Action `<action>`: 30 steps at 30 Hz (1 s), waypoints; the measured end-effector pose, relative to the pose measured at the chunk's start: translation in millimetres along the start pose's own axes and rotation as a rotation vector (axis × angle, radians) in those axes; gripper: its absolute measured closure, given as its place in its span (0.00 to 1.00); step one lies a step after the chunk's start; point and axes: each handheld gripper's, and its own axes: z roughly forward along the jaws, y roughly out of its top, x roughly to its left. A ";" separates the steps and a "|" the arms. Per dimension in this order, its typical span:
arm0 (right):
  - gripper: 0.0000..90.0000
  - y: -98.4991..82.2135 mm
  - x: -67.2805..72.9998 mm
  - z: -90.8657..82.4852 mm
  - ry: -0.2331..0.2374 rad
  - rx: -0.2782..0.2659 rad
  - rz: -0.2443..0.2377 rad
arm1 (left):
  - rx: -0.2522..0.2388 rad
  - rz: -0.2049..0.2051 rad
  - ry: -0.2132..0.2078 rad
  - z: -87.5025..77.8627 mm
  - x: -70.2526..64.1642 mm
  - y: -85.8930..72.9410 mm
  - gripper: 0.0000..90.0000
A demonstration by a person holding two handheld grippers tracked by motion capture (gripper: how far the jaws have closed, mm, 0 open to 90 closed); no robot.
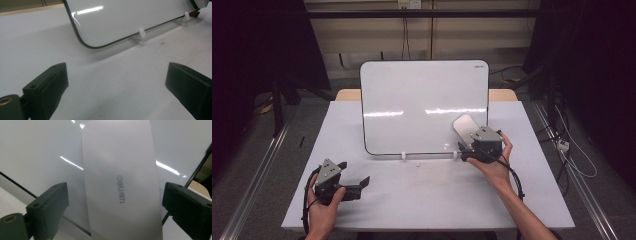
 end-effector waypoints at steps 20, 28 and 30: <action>0.06 -1.6 -11.9 -16.7 0.055 0.001 0.136 | -0.027 -0.027 0.005 4.2 10.0 6.0 0.05; 0.07 -9.6 -15.0 -29.5 0.067 -0.020 0.162 | -0.026 -0.028 0.012 5.3 9.9 5.4 0.05; 0.07 -11.5 -15.7 -32.4 0.063 -0.030 0.173 | -0.026 -0.032 0.019 4.9 9.8 5.2 0.05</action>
